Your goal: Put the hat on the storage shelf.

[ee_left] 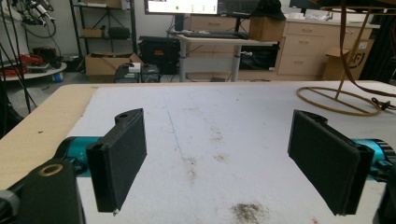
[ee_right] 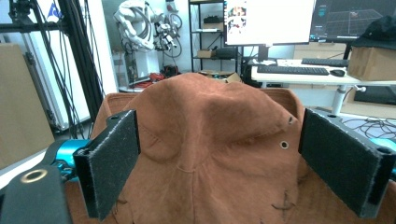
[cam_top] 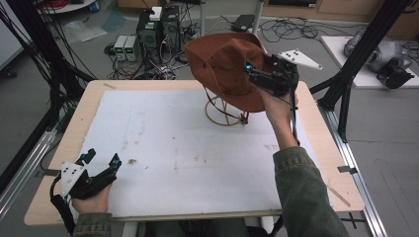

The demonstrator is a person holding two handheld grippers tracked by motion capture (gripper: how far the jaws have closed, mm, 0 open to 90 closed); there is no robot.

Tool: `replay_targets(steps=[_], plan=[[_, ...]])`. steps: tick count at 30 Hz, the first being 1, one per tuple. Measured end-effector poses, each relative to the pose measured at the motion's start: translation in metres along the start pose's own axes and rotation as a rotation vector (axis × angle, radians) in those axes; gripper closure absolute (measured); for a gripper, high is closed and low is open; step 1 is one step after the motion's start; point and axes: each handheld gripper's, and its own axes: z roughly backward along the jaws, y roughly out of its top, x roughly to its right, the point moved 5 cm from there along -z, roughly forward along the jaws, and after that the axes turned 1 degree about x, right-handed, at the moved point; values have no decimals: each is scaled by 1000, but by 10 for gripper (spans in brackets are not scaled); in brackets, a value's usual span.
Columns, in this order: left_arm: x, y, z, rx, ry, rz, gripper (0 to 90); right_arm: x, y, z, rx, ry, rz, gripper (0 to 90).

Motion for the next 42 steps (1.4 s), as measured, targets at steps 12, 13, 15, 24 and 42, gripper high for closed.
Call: replay_targets(steps=[12, 13, 15, 24, 42], plan=[[0, 0, -1, 2, -3, 0, 197, 9, -5, 29, 22, -12, 13, 120], [0, 0, -1, 1, -2, 0, 197, 10, -5, 31, 25, -15, 15, 120], [0, 0, -1, 0, -4, -5, 196, 13, -7, 36, 28, -16, 14, 121], [-1, 0, 0, 3, 2, 1, 196, 29, -19, 57, 54, -80, 1, 121], [0, 1, 0, 1, 1, 7, 196, 56, -59, 102, 90, -171, -35, 121]])
